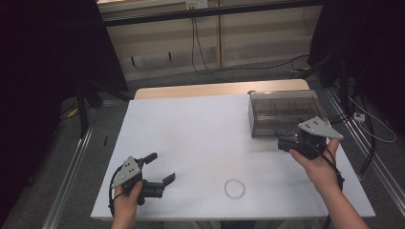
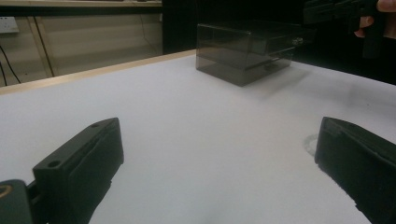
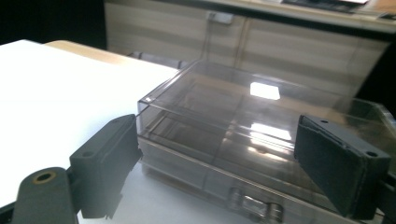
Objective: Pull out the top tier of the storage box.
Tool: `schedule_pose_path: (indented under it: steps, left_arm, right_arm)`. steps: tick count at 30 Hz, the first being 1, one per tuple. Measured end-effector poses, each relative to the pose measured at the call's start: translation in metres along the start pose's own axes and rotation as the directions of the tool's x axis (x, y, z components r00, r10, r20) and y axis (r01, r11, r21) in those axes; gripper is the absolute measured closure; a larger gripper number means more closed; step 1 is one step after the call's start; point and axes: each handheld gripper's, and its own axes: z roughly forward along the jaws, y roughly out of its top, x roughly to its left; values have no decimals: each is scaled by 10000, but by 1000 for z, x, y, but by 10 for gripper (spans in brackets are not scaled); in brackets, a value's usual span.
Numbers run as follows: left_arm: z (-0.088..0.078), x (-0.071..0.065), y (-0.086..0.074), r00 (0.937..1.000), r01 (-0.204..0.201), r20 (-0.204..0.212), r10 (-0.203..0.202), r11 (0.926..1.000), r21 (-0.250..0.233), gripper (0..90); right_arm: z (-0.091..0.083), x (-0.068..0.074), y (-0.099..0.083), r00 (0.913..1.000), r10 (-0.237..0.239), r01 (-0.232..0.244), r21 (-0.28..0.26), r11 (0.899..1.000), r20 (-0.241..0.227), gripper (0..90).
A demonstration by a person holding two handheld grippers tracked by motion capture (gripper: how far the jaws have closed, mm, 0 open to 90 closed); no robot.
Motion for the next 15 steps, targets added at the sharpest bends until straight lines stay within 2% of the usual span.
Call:
schedule_pose_path:
  steps: [7, 8, 10, 15]
  left_arm:
    - [0, 0, 0, 10000, 0, 10, 0, 10000, 25, 16]
    - [0, 0, 0, 10000, 36, 7, -36, 10000, 22, 16]
    - [0, 0, 0, 10000, -23, 7, 23, 10000, 60, 16]
    - [0, 0, -1, 10000, -8, 21, 7, 10000, 94, 16]
  right_arm:
    - [8, -4, 5, 9985, -192, 226, 663, 9975, -510, 141]
    - [9, -5, 6, 9983, -267, 311, 866, 9958, -516, 144]
    - [10, -6, 7, 9976, -434, 478, 836, 9954, -535, 177]
    - [13, -10, 7, 9976, -424, 483, 1109, 9927, -552, 184]
